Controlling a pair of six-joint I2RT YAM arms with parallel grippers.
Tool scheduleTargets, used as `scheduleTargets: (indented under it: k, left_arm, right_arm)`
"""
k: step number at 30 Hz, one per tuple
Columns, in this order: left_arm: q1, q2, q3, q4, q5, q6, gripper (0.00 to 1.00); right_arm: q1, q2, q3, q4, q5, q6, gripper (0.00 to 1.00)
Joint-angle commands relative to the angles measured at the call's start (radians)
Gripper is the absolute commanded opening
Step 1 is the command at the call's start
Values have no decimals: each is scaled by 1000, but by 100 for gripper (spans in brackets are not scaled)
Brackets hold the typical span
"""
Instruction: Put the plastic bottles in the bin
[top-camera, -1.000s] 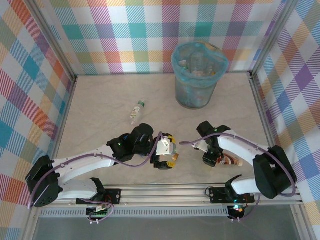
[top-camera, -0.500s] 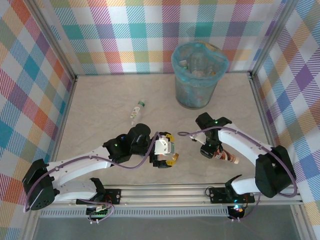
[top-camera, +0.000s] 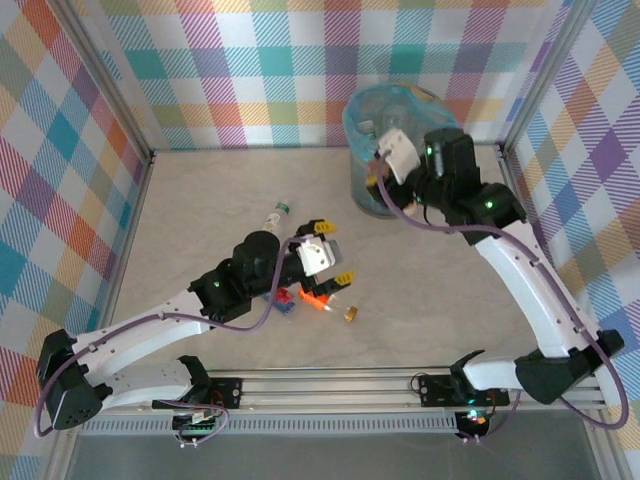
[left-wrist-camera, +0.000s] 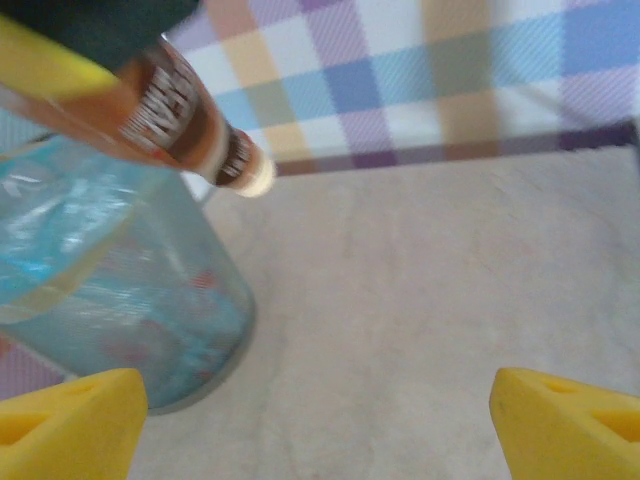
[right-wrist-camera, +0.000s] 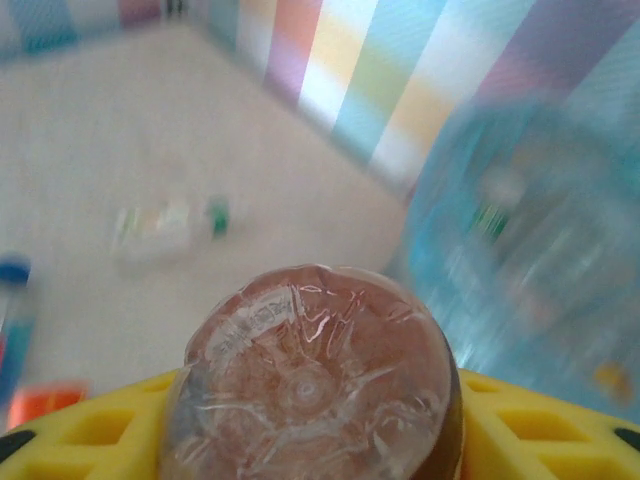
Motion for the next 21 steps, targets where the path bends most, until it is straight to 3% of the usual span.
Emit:
scheduleTargets:
  k: [1, 5, 11, 15, 21]
  left_arm:
    - [17, 14, 73, 42, -105, -47, 89]
    - [26, 25, 122, 5, -136, -71, 89]
    - [51, 27, 188, -65, -193, -116, 89]
    - [72, 16, 199, -97, -241, -159, 89]
    - [109, 3, 182, -111, -266, -225, 90]
  right_arm:
    - [-8, 114, 97, 329, -1, -28, 59]
    - [-23, 308, 286, 435, 30, -57, 57]
    - [-82, 567, 530, 409, 59, -14, 56]
    - [-118, 609, 515, 414, 57, 72, 56]
    - [-140, 570, 351, 484, 45, 164, 60]
